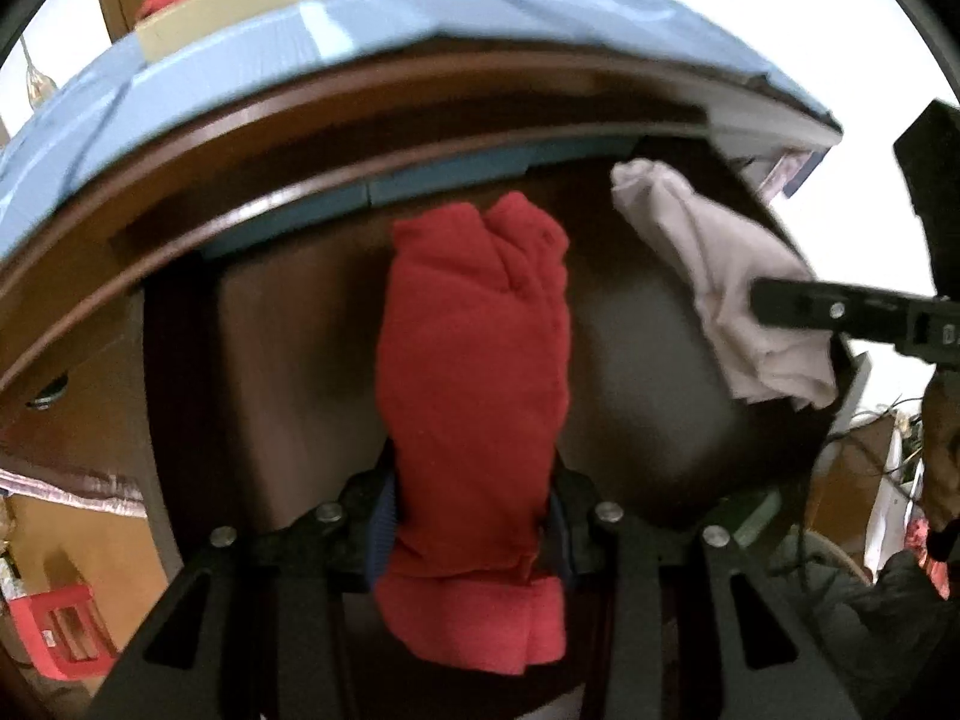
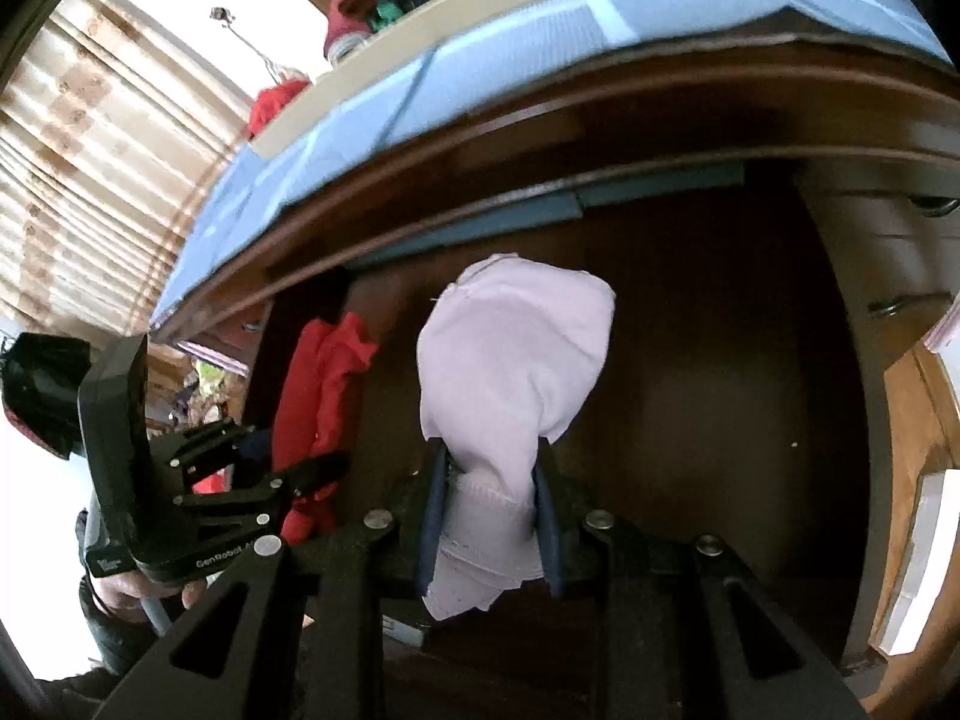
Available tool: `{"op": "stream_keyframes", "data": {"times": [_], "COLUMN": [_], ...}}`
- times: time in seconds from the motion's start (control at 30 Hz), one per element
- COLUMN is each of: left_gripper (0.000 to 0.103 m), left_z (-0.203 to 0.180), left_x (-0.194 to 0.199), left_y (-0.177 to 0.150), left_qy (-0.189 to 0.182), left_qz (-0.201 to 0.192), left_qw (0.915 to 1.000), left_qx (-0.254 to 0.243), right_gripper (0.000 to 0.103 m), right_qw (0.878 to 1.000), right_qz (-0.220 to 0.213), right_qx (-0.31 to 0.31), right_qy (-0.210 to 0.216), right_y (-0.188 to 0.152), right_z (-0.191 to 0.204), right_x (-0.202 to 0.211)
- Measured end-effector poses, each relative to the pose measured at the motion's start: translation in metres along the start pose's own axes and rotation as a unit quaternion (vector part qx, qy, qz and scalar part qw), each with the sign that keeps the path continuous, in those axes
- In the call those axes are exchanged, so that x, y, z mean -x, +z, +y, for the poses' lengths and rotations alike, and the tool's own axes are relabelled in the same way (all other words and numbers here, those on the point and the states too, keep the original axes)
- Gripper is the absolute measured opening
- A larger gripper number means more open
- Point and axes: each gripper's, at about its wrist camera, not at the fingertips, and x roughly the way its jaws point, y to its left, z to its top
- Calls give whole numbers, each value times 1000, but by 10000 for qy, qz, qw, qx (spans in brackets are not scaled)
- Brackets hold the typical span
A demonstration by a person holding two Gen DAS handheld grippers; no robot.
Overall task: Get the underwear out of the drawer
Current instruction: 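Lift both held garments out of the drawer and carry them over the tray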
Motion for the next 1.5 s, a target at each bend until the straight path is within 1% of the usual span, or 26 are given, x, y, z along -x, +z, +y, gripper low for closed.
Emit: {"op": "stream_keyframes", "data": {"times": [0.03,0.13,0.27,0.37,0.4,0.43,0.47,0.5,0.7,0.87,0.9,1.07,1.23,1.3,1.4,1.5], "left_gripper": [40,40,40,40,40,40,40,40,40,40,40,40,40,40,40,40], "left_z": [-3,-11,-18,-24,-25,-28,-32,-33,-36,-31,-30,-28,-24,-22,-16,-11], "left_x": [3,20,41,52,45,49,39,35,44,47,47,46,42,40,35,34], "left_y": [5,8,15,18,26,28,36,37,49,65,67,86,105,112,124,133], "left_qy": [-50,-196,-271,-362,-380,-411,-431,-460,-533,-462,-437,-193,60,150,162,189], "left_qz": [-66,-309,-634,-824,-870,-937,-977,-1025,-1345,-1626,-1678,-2044,-2333,-2372,-2441,-2514], "left_qw": [10000,9993,9976,9959,9954,9947,9942,9936,9895,9854,9846,9780,9717,9706,9683,9661], "left_qx": [-6,-51,-71,-88,-92,-94,-95,-97,-29,197,221,364,368,383,505,551], "right_gripper": [29,29,29,29,29,29,29,29,29,29,29,29,29,29,29,29], "right_qw": [10000,9991,9960,9931,9916,9907,9897,9880,9800,9715,9682,9571,9416,9353,9283,9248], "right_qz": [-60,-316,-735,-1044,-1171,-1244,-1319,-1442,-1919,-2313,-2439,-2797,-3190,-3336,-3490,-3570], "right_qx": [-13,5,51,146,165,162,161,184,320,465,534,759,1032,1116,1185,1201], "right_qy": [63,293,498,518,517,528,537,525,415,227,143,-54,-299,-388,-494,-529], "right_y": [0,-3,-4,-3,-3,-3,-3,-3,-3,1,3,13,27,34,43,50], "right_z": [0,4,9,13,16,13,15,17,23,29,31,42,54,57,59,60], "right_x": [2,13,31,46,53,63,66,71,89,93,94,93,92,90,87,82]}}
